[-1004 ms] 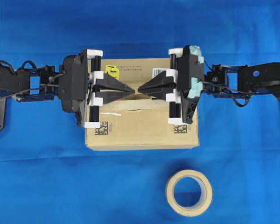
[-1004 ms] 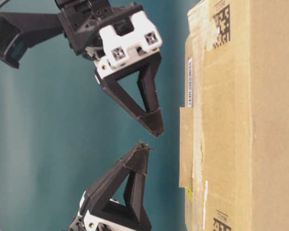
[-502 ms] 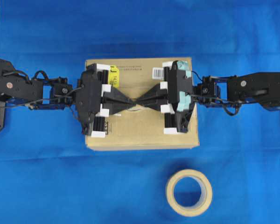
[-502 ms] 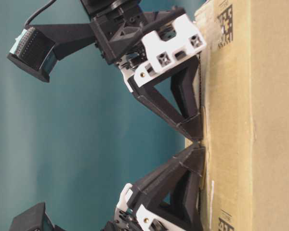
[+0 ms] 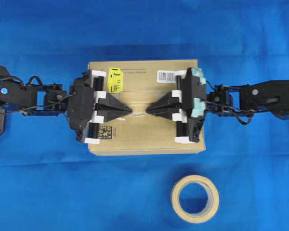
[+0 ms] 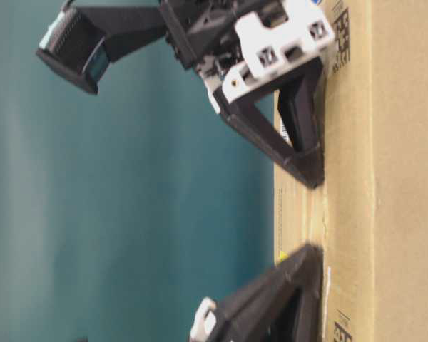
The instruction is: Apply tape along the seams of the closed cardboard box to seal it securely.
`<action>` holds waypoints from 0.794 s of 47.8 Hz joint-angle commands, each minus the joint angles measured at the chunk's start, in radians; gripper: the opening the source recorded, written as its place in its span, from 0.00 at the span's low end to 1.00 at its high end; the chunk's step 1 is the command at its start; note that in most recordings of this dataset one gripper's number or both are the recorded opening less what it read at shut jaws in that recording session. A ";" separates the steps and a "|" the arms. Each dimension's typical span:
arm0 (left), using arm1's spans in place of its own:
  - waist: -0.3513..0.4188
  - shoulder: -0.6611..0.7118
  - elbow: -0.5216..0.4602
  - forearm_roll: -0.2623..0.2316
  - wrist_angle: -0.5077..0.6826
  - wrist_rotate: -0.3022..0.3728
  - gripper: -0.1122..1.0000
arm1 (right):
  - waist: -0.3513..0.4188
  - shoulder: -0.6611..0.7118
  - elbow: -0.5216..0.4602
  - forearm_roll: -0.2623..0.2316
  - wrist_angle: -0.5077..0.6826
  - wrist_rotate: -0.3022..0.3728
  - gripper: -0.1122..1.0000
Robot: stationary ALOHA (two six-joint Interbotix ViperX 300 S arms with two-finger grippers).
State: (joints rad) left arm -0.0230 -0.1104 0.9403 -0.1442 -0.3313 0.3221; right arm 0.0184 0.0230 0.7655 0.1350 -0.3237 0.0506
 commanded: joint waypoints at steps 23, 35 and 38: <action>-0.021 -0.129 0.018 -0.003 0.018 0.002 0.10 | 0.002 -0.176 0.054 0.011 -0.011 -0.020 0.10; -0.031 -0.357 0.020 -0.003 0.120 0.003 0.10 | 0.003 -0.403 0.089 -0.009 0.110 -0.032 0.10; -0.029 -0.413 0.040 -0.003 0.141 0.002 0.10 | 0.003 -0.459 0.117 -0.009 0.124 -0.034 0.10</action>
State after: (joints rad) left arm -0.0522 -0.4602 0.9756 -0.1457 -0.2056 0.3267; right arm 0.0199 -0.3620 0.8713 0.1289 -0.2132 0.0184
